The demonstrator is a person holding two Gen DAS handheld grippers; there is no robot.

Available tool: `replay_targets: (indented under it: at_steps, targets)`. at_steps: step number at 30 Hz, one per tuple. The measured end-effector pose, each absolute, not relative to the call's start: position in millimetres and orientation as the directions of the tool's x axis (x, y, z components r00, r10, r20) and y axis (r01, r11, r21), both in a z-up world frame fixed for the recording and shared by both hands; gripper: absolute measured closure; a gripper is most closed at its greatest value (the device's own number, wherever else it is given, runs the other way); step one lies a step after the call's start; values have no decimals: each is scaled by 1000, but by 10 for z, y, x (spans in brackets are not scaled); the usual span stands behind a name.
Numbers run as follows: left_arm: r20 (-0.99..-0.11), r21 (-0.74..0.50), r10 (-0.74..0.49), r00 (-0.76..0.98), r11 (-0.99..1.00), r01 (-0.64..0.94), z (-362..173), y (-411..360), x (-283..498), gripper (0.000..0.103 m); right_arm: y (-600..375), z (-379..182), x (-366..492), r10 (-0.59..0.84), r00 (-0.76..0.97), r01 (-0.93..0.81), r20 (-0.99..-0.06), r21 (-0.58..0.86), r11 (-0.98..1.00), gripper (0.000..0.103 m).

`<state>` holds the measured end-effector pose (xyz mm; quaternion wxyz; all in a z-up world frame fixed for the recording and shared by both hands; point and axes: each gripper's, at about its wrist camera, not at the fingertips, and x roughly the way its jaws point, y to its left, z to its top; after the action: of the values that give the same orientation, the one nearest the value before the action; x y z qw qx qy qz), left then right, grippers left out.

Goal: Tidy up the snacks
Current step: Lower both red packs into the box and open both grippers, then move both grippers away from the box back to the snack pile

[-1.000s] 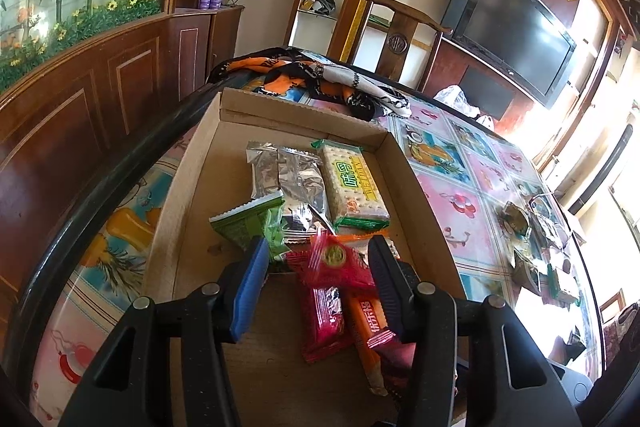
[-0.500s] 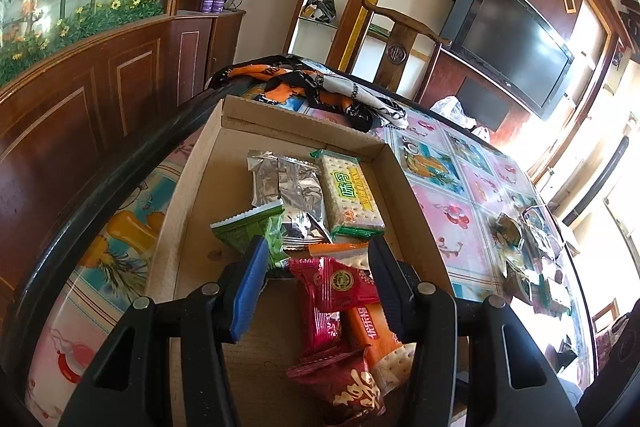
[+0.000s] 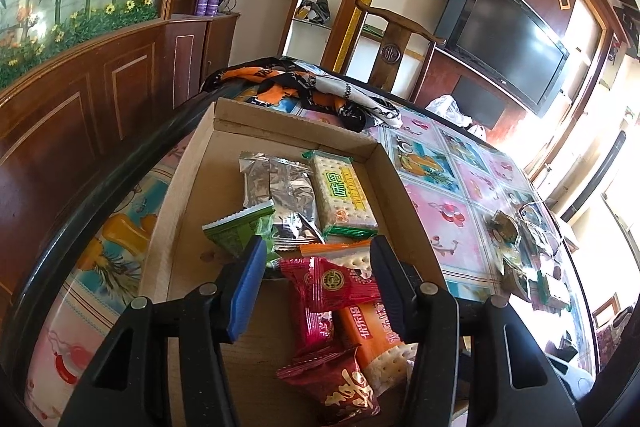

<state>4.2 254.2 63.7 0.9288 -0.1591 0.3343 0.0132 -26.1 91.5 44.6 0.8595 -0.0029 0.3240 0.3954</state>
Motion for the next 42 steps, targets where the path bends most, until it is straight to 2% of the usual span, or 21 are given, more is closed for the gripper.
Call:
replay_targets:
  at_steps: [16, 22, 28, 35, 42]
  targets:
    - [-605, -240, -75, 793, 966, -92, 730, 2311, 0, 47, 157, 532, -92, 649, 555, -537, -520, 373, 757, 45]
    - [-607, -218, -133, 783, 976, -3, 825, 1930, -60, 46, -322, 585, -47, 614, 609, -463, -502, 404, 789, 44]
    - [-617, -205, -232, 752, 970, 131, 908, 1375, -83, 40, -936, 629, -3, 560, 681, -348, -473, 464, 815, 43]
    - [-680, -181, -311, 664, 949, 259, 827, 622, 101, 28, -1730, 619, -37, 447, 762, -172, -469, 519, 837, 44]
    - [-779, -181, -295, 553, 951, 252, 552, 149, 631, 25, -2169, 600, -142, 397, 790, -79, -468, 564, 822, 44]
